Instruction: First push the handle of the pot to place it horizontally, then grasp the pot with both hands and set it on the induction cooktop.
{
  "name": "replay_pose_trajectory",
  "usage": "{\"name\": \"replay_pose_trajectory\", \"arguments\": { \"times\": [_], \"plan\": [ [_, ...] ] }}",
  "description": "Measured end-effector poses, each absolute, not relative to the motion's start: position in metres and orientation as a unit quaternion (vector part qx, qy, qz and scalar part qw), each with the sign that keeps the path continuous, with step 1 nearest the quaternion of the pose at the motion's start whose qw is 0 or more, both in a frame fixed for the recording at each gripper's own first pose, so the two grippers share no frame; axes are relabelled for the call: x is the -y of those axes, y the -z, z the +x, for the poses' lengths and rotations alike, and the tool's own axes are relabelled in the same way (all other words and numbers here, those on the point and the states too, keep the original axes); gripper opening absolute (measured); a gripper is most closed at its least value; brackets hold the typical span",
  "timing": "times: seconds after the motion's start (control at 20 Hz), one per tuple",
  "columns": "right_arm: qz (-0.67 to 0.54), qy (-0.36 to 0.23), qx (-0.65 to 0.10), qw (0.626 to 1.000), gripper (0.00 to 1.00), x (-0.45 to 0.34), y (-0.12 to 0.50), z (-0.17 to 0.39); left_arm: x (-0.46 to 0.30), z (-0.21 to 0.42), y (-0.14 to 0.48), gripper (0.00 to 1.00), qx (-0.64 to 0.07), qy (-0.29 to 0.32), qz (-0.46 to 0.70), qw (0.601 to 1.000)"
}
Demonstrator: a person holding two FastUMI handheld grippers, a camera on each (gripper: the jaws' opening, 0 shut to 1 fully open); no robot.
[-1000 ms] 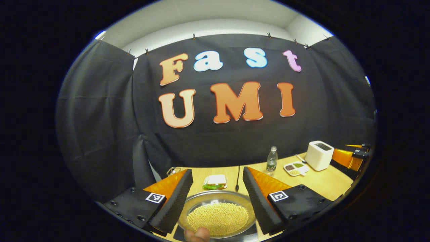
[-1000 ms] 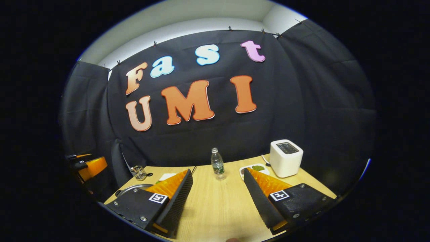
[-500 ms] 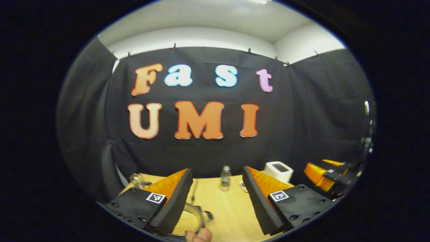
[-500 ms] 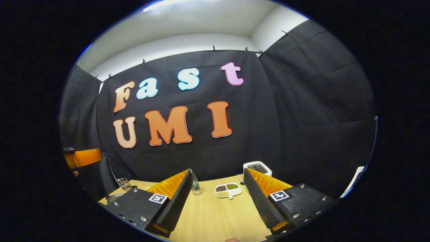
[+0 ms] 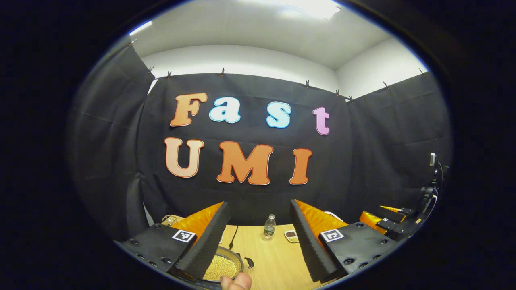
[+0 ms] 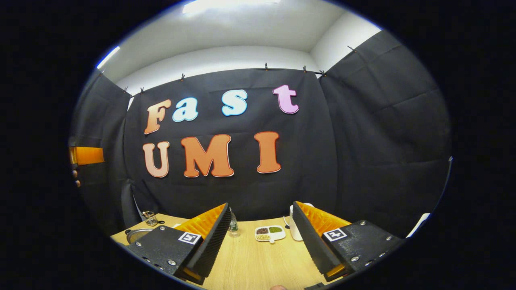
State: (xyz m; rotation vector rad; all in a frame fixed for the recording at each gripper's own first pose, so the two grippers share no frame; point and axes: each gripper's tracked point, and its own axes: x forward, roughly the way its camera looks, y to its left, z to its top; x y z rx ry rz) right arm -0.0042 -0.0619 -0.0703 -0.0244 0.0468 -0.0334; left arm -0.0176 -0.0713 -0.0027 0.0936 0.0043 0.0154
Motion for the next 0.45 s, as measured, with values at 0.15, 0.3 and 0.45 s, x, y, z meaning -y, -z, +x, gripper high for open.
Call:
{"name": "replay_pose_trajectory", "arguments": {
  "times": [0.15,0.3,0.45],
  "plan": [
    [-0.029,0.009,-0.02,0.999,0.95,0.051,0.065,-0.005,0.066,-0.021,0.009,0.98,-0.009,-0.011,0.046,0.999],
    [-0.029,-0.001,-0.024,0.999,0.95,0.04,0.06,-0.008,0.059,-0.021,0.008,0.97,-0.007,-0.014,0.041,0.999],
    [-0.024,-0.006,-0.023,0.999,0.95,0.036,0.06,-0.008,0.054,-0.023,0.007,0.97,-0.003,-0.02,0.04,0.999]
  ]
}}
